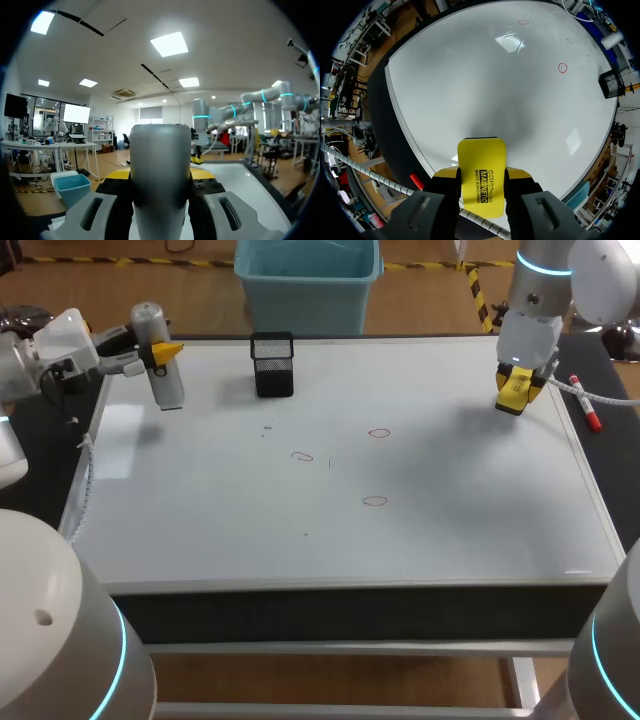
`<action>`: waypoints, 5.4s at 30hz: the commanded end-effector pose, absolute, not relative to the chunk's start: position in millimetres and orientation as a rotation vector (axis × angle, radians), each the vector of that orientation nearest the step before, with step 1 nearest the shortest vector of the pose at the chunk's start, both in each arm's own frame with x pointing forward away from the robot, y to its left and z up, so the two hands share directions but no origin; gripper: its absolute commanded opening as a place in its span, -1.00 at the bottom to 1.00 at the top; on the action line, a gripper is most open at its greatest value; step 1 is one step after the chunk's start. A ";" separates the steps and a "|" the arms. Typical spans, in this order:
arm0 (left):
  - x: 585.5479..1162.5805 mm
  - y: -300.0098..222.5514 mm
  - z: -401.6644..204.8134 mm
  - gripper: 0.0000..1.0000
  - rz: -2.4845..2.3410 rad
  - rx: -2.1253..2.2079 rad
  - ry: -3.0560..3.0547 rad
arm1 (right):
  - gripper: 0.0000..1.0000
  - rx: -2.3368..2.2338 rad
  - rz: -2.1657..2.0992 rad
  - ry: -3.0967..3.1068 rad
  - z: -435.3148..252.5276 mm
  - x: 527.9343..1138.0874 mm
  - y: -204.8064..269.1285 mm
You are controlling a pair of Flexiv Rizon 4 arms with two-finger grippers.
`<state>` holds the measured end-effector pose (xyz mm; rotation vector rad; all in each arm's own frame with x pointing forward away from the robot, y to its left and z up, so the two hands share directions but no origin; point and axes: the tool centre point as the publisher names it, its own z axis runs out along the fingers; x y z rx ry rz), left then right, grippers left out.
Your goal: Pick up the inspection probe, press it on each red-marked spot on the whiteboard one by one, put down the probe, pick up the eraser, and wipe off all the red marks.
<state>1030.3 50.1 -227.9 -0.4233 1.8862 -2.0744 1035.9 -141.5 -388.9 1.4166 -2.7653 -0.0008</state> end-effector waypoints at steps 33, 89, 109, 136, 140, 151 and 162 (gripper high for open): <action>1031.4 49.9 -227.8 -1.00 -2.078 -0.421 1.885 | -1.00 2.064 0.167 -2.395 -366.1 913.4 129.2; 1031.4 49.9 -227.8 -1.00 -2.078 -0.421 1.885 | -1.00 2.359 -0.043 -2.023 -428.5 919.7 263.2; 1031.4 49.9 -227.8 -1.00 -2.078 -0.421 1.885 | -1.00 2.218 -0.045 -2.142 -436.7 929.3 203.7; 1031.4 49.9 -227.8 -1.00 -2.078 -0.421 1.885 | -1.00 2.116 0.009 -2.278 -378.9 950.0 100.7; 1031.4 49.9 -227.8 -1.00 -2.078 -0.421 1.885 | -1.00 2.048 0.033 -2.345 -375.4 958.2 68.0; 1031.4 49.9 -227.8 -1.00 -2.078 -0.421 1.885 | -1.00 1.797 0.046 -2.510 -379.1 983.2 -36.9; 1031.4 49.9 -227.8 -1.00 -2.078 -0.421 1.885 | -1.00 1.634 0.046 -2.589 -386.4 988.9 -118.3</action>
